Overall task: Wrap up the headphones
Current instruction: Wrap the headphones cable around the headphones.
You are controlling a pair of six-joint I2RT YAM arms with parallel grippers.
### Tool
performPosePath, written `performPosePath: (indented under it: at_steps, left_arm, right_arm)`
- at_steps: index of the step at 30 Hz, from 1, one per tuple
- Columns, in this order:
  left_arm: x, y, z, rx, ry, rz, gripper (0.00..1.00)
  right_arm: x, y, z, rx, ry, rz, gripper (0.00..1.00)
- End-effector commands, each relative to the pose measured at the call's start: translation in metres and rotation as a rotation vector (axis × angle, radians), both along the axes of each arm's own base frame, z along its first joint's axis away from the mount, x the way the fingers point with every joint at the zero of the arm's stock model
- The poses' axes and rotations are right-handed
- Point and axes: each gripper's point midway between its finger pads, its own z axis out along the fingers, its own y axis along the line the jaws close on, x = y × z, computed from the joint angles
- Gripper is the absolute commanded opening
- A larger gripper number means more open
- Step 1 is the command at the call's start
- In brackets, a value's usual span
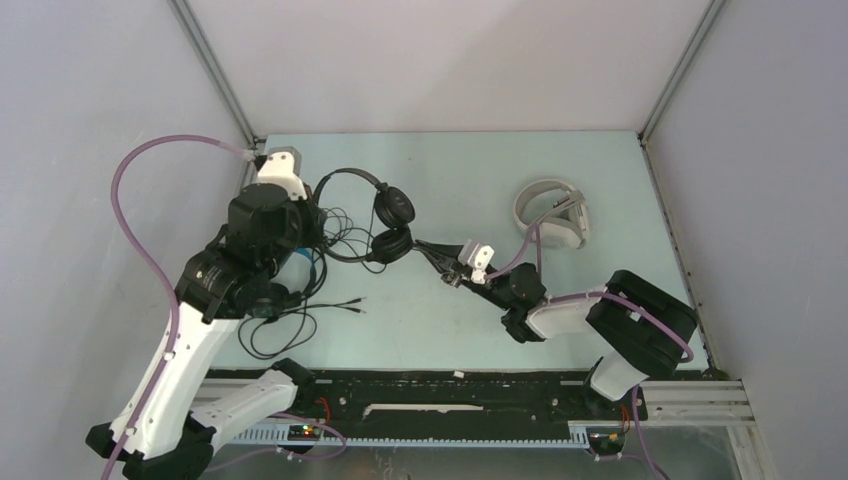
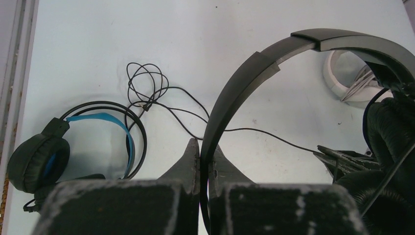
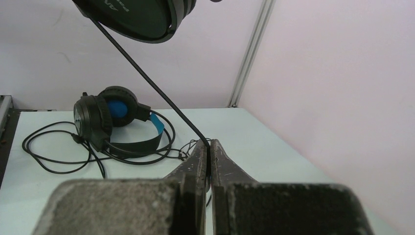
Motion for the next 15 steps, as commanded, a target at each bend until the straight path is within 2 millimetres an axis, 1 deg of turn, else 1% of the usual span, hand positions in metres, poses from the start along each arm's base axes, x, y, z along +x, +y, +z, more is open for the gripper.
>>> performPosePath:
  at_steps: [1, 4, 7, 11, 12, 13, 15]
  left_arm:
    - [-0.002, 0.000, 0.033, -0.060, -0.087, -0.006, 0.00]
    - [0.002, 0.003, 0.038, -0.094, -0.126, 0.035, 0.00]
    - [0.009, 0.015, 0.044, -0.110, -0.174, 0.113, 0.00]
    - [0.010, 0.025, 0.065, -0.166, -0.259, 0.180, 0.00]
    - [0.011, 0.027, 0.067, -0.175, -0.271, 0.194, 0.00]
    - [0.010, 0.028, 0.069, -0.187, -0.282, 0.198, 0.00]
    - [0.010, 0.022, 0.072, -0.216, -0.286, 0.173, 0.00]
  right_arm:
    - [0.028, -0.019, 0.006, 0.041, 0.017, -0.131, 0.00]
    - [0.026, -0.015, 0.002, 0.049, 0.051, -0.106, 0.00]
    - [0.023, -0.012, 0.001, 0.046, 0.053, -0.100, 0.00]
    - [0.016, -0.009, 0.000, 0.035, 0.039, -0.091, 0.00]
    - [0.015, -0.008, -0.001, 0.030, 0.037, -0.084, 0.00]
    - [0.013, -0.006, -0.002, 0.027, 0.037, -0.073, 0.00]
    - [0.010, -0.003, -0.005, 0.021, 0.040, -0.054, 0.00]
